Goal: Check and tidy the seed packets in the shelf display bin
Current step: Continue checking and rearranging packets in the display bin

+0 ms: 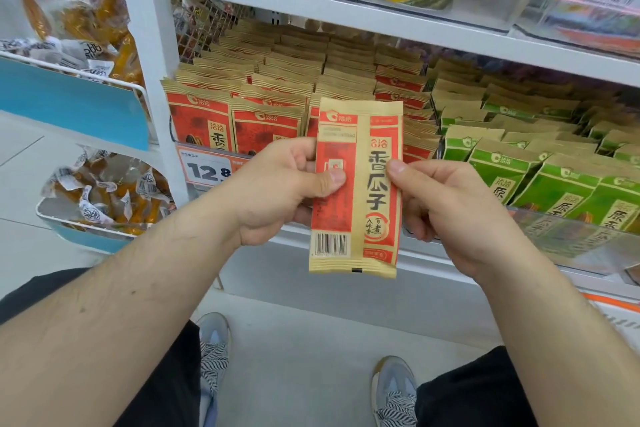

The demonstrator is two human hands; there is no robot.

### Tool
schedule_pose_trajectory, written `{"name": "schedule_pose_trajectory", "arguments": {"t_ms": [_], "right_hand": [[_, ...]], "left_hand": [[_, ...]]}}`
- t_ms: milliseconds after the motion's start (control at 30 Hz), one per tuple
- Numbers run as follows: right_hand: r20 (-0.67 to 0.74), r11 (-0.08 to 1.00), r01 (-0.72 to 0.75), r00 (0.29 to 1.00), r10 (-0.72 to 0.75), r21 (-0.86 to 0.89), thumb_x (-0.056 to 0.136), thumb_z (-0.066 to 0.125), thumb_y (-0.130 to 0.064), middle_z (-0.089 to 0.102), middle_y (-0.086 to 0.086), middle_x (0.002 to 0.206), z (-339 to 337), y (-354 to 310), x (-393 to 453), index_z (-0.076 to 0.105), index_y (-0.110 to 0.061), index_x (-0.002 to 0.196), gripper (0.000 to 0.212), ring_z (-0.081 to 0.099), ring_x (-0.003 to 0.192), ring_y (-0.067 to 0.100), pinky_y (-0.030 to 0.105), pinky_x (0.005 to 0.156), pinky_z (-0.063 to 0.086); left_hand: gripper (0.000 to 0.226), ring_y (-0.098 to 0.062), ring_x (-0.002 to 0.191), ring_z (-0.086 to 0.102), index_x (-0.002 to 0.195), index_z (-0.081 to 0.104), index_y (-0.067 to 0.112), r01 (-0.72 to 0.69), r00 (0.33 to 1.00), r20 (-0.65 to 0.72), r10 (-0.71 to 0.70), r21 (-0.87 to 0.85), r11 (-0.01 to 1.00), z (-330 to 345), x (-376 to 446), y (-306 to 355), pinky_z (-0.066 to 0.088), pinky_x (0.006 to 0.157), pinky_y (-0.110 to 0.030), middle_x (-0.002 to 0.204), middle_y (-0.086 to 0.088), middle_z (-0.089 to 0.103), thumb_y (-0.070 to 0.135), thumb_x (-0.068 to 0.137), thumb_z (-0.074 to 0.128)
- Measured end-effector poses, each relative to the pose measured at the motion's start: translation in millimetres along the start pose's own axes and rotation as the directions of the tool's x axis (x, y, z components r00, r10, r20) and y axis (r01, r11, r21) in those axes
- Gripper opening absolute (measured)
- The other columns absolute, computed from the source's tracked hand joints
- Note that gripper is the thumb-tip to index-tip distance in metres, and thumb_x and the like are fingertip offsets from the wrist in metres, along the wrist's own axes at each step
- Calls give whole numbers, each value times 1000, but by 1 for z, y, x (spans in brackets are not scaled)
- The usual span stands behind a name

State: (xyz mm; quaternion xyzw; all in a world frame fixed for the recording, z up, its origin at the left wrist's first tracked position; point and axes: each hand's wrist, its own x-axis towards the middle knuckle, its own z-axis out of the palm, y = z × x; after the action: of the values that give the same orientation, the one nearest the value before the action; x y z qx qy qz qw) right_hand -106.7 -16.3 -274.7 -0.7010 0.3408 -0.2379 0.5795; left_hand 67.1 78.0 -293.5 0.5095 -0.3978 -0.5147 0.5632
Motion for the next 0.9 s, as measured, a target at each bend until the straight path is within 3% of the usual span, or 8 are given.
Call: {"name": "schedule_pose_trajectory", "arguments": {"t_ms": [133, 367, 600, 700, 800, 867, 900], "right_hand": [[29, 999, 39, 999, -38, -20, 78, 57, -45, 66, 10, 60, -2, 3, 1, 69, -5, 71, 42, 47, 44, 17, 26, 43, 37], [167, 999, 29, 986, -26, -15, 76, 77, -33, 71, 24, 76, -5, 8, 3, 70, 3, 83, 38, 55, 60, 30, 23, 45, 45], [188, 999, 30, 982, -34, 26, 71, 67, -34, 70, 15, 70, -5, 8, 4, 71, -4, 80, 31, 54, 53, 20, 21, 43, 41], [170, 1000, 15, 985, -18, 18, 83, 70, -34, 72, 16, 78, -4, 12, 6, 73, -4, 87, 30, 56, 63, 26, 25, 49, 43], [119, 967, -65, 992, 37, 248, 90, 56, -31, 74, 11, 83, 5, 14, 8, 76, -10, 88, 30, 64, 72, 25, 32, 63, 50], [192, 842, -184, 976, 98, 508, 93, 47, -24, 67, 7, 71, 14, 11, 6, 72, -8, 94, 30, 59, 59, 17, 25, 54, 44], [274, 780, -239, 958, 90, 578, 90, 48, -23, 62, 8, 68, 20, 9, 4, 67, -6, 96, 27, 52, 54, 16, 24, 52, 37]], "left_hand": [[36, -23, 82, 73, 108, 64, 11, -32, 999, -15, 32, -10, 999, 0, -1, 3, 62, 66, -37, 95, -10, 75, 18, 72, 65], [18, -19, 74, 73, 105, 65, 12, -54, 995, -82, 47, -87, 995, 1, 1, 6, 60, 58, -32, 88, -6, 75, 7, 90, 56], [16, -20, 77, 72, 104, 66, 10, -12, 996, -84, 2, -114, 993, -2, 0, 7, 60, 60, -32, 91, -7, 75, 6, 95, 53], [21, -19, 79, 72, 108, 65, 10, -22, 996, -94, 12, -108, 994, -1, 1, 7, 60, 62, -31, 94, -7, 75, 19, 91, 56], [52, -16, 74, 71, 104, 63, 9, -102, 986, -139, 87, -101, 990, -1, 2, 8, 60, 69, -36, 81, 0, 74, 52, 79, 46], [63, -21, 85, 72, 116, 59, 8, -117, 982, -155, 103, -80, 990, -4, 5, 5, 57, 86, -47, 99, -4, 75, 59, 82, 46], [58, -23, 92, 71, 122, 57, 8, -113, 983, -148, 104, -49, 992, -4, 5, 3, 54, 92, -51, 108, -7, 73, 54, 87, 54]]}}
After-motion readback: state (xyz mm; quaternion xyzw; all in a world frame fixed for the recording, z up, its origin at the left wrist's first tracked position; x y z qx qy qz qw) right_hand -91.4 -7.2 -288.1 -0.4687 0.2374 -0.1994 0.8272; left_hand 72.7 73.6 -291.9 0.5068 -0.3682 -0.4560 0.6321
